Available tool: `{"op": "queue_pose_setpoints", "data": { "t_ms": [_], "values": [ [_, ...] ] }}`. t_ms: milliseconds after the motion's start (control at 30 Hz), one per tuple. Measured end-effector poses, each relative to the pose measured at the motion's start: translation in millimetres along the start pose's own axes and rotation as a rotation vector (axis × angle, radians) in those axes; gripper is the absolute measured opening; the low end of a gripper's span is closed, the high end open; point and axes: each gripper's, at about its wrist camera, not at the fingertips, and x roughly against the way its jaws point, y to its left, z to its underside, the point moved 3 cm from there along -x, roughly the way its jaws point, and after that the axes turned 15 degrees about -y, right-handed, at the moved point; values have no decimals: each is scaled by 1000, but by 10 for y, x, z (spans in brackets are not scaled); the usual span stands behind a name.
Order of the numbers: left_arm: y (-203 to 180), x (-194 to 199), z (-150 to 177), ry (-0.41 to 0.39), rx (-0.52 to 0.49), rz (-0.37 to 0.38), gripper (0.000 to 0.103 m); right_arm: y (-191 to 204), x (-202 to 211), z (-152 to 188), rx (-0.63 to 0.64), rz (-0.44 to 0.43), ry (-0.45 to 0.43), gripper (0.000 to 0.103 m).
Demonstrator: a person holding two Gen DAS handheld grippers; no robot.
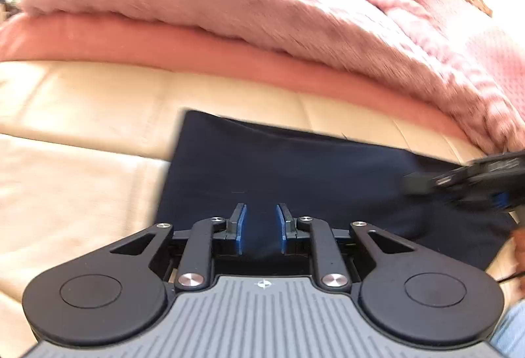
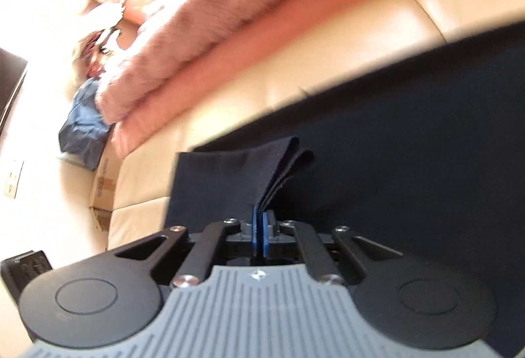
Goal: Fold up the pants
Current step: 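Lift the folded edge with the right gripper and fold it over again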
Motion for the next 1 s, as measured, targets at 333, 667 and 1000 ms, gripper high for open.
{"op": "queue_pose_setpoints", "data": {
  "t_ms": [333,667,1000],
  "values": [
    [-147,129,-193,-39,-6,-23,21,249,1302,-1203,184,38,-99,0],
    [-974,-306,-127,13,-100,105,21,-740,2393,-2001,212,274,-152,0],
    [-1637,-779,34,68,-211,165,17,-2325,2400,-2044,173,423,-110,0]
  ]
}}
